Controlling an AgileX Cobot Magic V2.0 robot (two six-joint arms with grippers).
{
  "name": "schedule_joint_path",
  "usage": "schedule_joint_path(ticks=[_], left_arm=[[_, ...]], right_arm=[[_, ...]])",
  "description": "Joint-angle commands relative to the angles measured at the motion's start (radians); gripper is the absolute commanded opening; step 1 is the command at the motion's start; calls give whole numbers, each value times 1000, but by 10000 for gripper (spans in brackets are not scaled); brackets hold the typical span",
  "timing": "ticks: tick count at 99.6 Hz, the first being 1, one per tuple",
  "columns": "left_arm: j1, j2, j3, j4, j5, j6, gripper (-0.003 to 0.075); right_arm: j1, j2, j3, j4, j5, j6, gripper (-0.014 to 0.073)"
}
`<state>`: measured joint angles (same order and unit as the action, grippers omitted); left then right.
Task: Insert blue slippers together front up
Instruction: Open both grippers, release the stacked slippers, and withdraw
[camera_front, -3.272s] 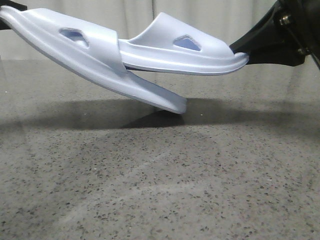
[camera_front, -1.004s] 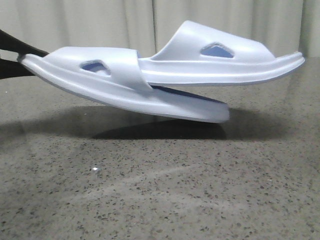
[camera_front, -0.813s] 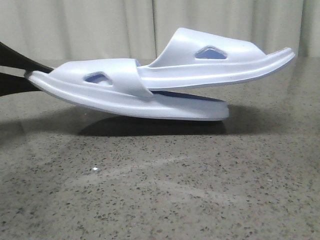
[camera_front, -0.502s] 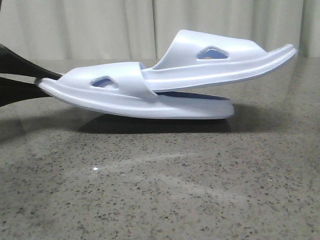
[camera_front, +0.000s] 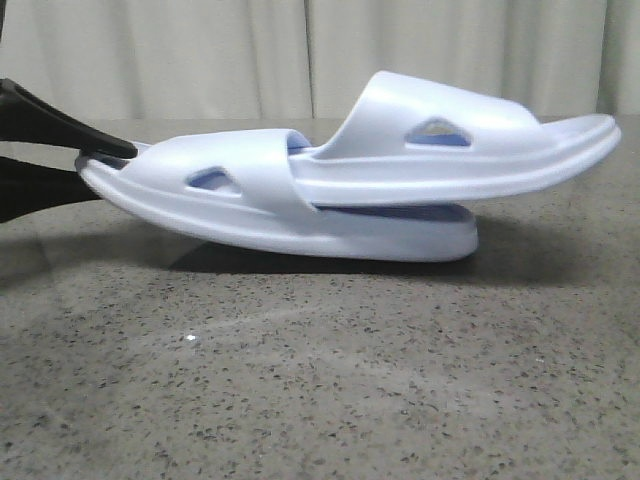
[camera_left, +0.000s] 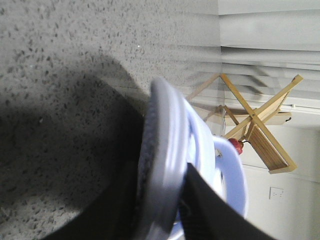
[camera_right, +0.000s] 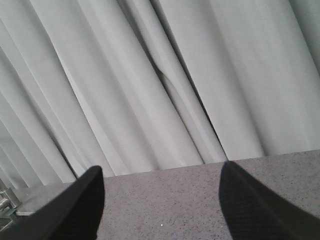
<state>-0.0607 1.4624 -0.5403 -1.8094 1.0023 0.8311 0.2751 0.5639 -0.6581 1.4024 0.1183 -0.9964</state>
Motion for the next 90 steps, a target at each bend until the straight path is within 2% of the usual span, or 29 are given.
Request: schedule_joint_path(ticks=[1, 11, 25, 40, 72, 90], left_arm=[[-8, -11, -11, -50, 45, 11, 296], [-8, -11, -11, -50, 47, 18, 428], [-8, -15, -23, -50, 49, 67, 525], [-8, -34, -63, -50, 30, 99, 532], [-4, -105, -114, -45, -144, 152, 532], [61, -153, -122, -38, -226, 221, 532]], right_arm=[[0, 2, -32, -2, -13, -21, 428], [0, 2, -32, -2, -12, -21, 428], [0, 2, -32, -2, -7, -21, 428], [0, 2, -32, -2, 5, -21, 428], [0, 2, -32, -2, 23, -21, 428], [0, 2, -32, -4, 23, -21, 428]])
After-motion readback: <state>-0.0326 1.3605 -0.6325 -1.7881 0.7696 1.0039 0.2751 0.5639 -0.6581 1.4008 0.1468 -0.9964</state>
